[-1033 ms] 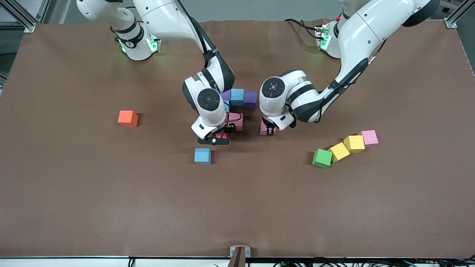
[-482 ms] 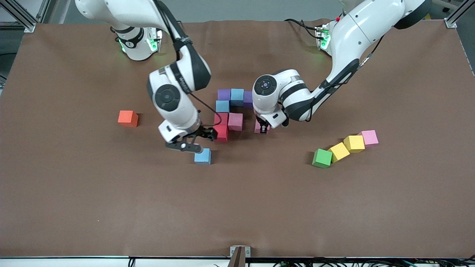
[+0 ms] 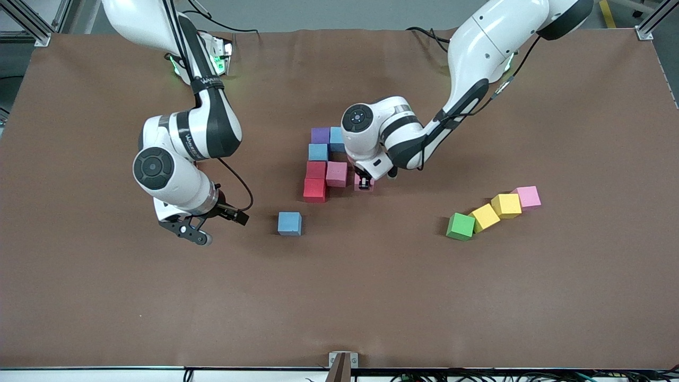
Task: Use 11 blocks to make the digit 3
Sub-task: 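Grasp the blue cube with the right gripper while the left gripper places pink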
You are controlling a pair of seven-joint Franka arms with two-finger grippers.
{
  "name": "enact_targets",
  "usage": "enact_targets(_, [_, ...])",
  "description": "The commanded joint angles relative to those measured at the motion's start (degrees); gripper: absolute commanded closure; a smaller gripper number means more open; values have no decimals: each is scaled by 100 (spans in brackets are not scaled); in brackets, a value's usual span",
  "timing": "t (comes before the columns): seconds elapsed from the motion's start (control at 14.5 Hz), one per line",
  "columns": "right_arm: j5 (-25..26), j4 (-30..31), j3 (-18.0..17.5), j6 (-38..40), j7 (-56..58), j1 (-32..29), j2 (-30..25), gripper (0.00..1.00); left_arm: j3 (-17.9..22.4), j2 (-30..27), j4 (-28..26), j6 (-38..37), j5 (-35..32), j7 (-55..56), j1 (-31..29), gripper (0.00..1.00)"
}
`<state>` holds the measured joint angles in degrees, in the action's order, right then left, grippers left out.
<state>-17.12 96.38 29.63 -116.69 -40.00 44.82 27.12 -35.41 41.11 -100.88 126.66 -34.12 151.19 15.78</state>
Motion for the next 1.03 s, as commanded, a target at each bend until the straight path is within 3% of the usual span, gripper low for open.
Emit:
enact_targets(0.0, [-46, 144, -27, -90, -1715, 166, -58, 0, 60, 336, 217, 96, 152, 129, 241, 54])
enact_targets(0.28, [-116, 66, -237, -669, -3888, 290, 416, 0, 69, 398, 332, 96, 195, 253, 329, 53])
enact_targets(0.48, [-485, -469, -335, -715, -4874, 281, 898, 0, 60, 451, 429, 96, 222, 262, 381, 52])
enact_targets(0.96, [-662, -726, -546, -767, -6036, 290, 1330, 0, 69, 521, 517, 96, 266, 279, 408, 50])
